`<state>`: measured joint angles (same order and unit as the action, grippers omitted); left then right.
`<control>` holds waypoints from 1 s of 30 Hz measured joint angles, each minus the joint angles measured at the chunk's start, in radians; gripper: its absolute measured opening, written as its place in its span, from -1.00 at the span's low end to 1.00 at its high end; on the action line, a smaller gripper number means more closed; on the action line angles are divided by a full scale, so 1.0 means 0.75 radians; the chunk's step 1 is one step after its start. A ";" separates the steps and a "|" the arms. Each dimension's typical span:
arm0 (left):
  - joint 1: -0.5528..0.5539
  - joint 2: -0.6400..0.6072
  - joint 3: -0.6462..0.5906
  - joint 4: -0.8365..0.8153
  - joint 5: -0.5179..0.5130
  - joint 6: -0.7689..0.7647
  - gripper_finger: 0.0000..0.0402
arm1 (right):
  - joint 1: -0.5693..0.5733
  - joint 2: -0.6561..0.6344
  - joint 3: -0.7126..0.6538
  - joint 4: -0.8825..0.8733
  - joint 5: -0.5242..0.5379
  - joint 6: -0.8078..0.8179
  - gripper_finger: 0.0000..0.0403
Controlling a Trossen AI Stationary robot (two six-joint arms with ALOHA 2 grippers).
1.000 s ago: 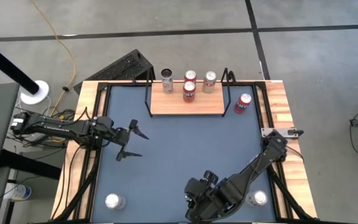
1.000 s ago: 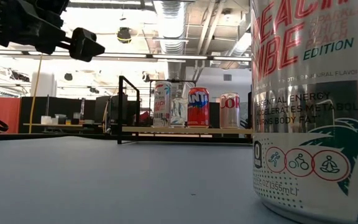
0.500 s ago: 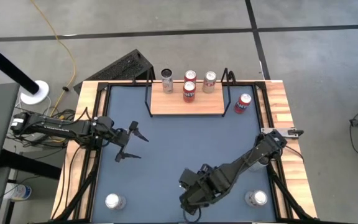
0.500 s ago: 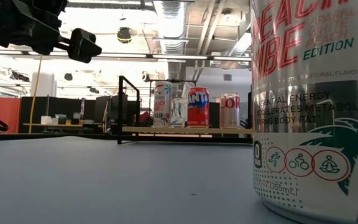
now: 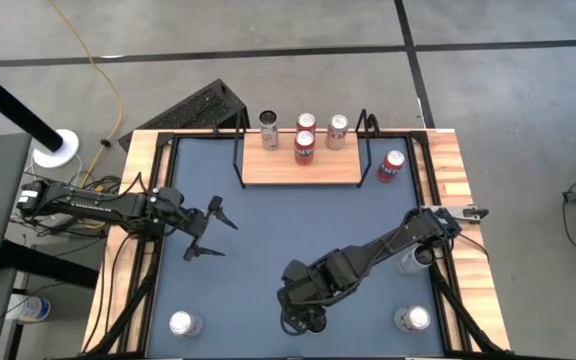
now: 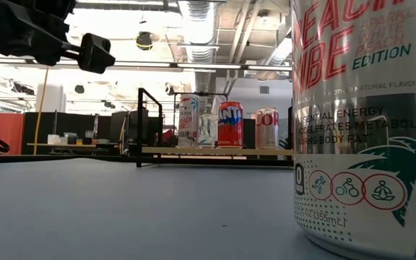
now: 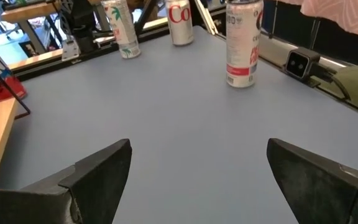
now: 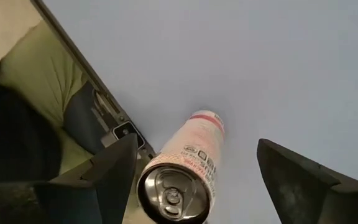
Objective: Place canned beverage on shelf
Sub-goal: Put the bottom black soda can on the shelf aligned with the other black soda can
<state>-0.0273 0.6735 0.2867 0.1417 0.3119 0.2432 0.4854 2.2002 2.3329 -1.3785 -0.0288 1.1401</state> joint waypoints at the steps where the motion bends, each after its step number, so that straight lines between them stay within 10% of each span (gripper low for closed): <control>1: 0.000 0.000 0.000 -0.006 0.000 0.001 0.81 | 0.004 0.000 0.000 0.000 0.000 0.028 0.59; 30: 0.000 0.001 0.001 -0.013 0.035 -0.001 0.81 | 0.126 0.064 -0.001 -0.040 0.037 0.576 0.58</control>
<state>-0.0273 0.6739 0.2874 0.1322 0.3380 0.2422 0.5799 2.2479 2.3325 -1.4081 -0.0013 1.5722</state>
